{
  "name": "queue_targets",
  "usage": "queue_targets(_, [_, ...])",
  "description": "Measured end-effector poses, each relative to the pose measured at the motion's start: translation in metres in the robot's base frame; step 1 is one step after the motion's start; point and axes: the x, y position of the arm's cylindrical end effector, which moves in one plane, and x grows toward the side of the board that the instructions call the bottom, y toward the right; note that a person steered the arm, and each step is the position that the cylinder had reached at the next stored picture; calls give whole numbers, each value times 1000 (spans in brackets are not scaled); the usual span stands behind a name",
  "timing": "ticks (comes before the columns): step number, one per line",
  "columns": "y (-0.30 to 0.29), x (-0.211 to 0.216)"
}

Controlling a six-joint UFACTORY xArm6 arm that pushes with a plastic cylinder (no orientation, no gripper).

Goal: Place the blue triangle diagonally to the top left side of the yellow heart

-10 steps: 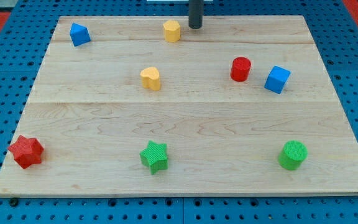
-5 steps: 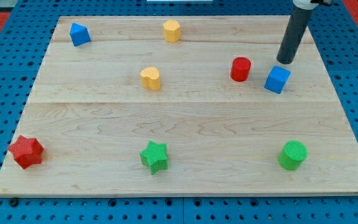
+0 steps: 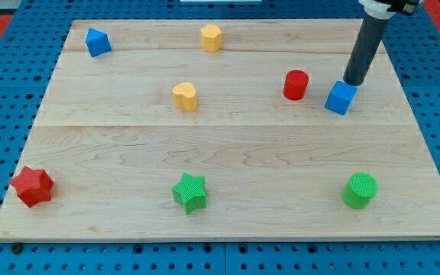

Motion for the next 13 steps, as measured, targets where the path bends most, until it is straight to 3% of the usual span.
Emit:
queue_targets(7, [13, 8])
queue_targets(9, [-10, -58])
queue_targets(11, [-124, -74])
queue_targets(13, [-292, -76])
